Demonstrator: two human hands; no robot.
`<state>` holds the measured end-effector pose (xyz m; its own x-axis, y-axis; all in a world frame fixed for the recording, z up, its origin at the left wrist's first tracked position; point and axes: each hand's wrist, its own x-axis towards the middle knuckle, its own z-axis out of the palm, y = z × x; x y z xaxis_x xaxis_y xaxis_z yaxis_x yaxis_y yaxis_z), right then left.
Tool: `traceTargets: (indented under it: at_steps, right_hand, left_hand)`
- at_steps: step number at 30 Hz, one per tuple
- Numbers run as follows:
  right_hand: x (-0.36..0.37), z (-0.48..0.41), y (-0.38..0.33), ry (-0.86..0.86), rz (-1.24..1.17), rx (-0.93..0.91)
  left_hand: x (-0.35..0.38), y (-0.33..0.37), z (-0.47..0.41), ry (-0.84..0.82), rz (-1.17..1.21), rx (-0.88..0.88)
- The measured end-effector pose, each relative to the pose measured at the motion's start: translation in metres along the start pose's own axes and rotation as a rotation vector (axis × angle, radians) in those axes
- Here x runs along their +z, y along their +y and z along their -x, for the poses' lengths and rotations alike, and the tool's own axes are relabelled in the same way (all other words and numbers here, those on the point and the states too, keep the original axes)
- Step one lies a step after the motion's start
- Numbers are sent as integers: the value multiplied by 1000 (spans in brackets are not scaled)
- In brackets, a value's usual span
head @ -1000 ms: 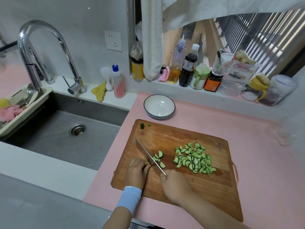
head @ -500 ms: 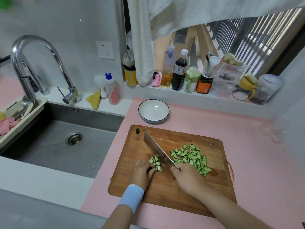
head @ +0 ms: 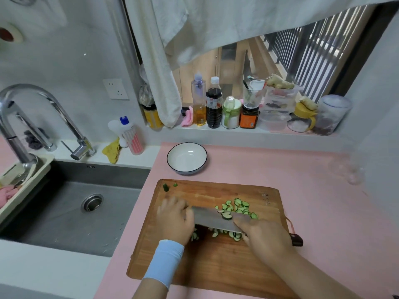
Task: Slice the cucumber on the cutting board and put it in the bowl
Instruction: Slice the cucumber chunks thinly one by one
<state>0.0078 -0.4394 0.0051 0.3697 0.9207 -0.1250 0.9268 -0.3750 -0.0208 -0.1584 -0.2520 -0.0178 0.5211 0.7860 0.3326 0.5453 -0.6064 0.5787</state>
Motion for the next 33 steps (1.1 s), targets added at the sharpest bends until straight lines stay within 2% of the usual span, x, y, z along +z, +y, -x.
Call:
traceTargets:
  at_steps: [1,3,5,8,12,14,17,22,25,29,33]
  right_hand:
    - [1,-1,2,-3,22,-31]
    - [3,-4,4,-12,57,-90]
    - [2,-7,5,-4,60,-131]
    - [9,-9,4,16,133,-159]
    - [12,-14,7,-13,71,-176]
    - [3,-12,6,-62,51,-219]
    - [0,-14,12,-56,40,-231]
    - [-15,-19,7,-97,15,-236]
    - [-23,-22,3,-116,36,-229]
    - [-34,-33,0,-129,17,-189]
    - [-47,-49,-3,-165,-107,-73]
  left_hand:
    - [6,8,-1,-88,80,15]
    - [19,29,-3,-445,231,-11]
    - [32,45,-2,-671,196,43]
    - [47,53,-10,-746,141,30]
    - [54,50,-24,-841,47,-58]
    - [51,49,-27,-795,58,-137]
    - [40,41,-31,-627,148,-318]
    - [37,28,-31,-807,110,-352]
    - [38,23,-38,-821,189,-382]
    - [29,-10,-63,-548,170,-388]
    - [11,-53,-80,-298,297,-544]
